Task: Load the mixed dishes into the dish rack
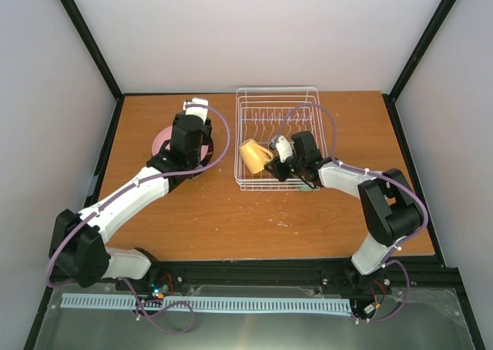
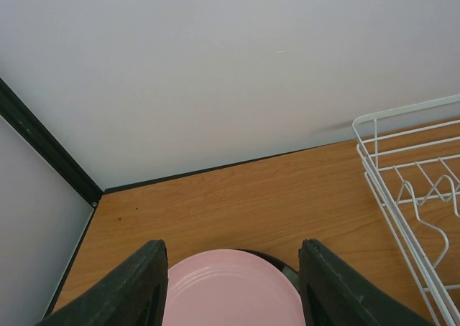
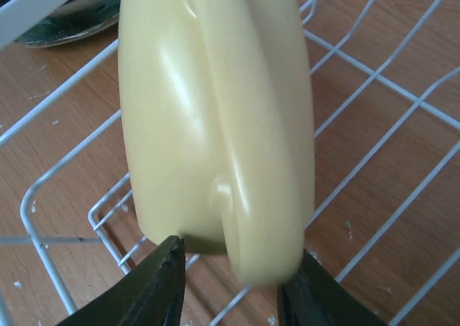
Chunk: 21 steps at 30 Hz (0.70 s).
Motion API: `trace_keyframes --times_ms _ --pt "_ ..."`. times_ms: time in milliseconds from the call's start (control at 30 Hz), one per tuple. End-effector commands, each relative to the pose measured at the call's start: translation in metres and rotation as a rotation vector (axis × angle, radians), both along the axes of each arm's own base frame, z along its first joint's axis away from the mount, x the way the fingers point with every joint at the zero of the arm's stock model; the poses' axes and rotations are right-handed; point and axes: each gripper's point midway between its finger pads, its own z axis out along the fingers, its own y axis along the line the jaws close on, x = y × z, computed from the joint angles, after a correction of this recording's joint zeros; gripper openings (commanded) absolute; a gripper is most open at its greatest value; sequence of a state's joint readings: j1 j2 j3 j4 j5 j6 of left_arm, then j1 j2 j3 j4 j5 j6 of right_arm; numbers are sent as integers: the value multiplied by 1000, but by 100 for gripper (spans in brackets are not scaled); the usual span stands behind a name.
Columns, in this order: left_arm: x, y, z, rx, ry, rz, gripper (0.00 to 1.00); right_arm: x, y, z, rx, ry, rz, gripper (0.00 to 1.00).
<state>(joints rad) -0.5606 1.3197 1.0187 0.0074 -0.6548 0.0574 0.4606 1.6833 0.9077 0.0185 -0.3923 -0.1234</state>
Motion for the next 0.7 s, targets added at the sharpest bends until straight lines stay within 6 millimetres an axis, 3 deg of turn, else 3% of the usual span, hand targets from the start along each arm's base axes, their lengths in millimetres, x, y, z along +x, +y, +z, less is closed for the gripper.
trace_keyframes --times_ms 0,133,200,433,667 --pt "-1 5 4 -39 -18 19 51 -17 -13 -12 -75 42 -10 31" --pt "-5 8 2 -58 -11 29 51 -18 -19 -13 -90 27 -31 18" --pt "-6 11 0 -49 -7 38 51 -16 -18 -14 -93 35 -27 17" --pt "-7 14 3 -21 -13 50 51 -9 -17 -14 -87 47 -51 37" --pt "-7 14 -3 -14 -3 52 50 4 -41 4 -24 127 -164 34"
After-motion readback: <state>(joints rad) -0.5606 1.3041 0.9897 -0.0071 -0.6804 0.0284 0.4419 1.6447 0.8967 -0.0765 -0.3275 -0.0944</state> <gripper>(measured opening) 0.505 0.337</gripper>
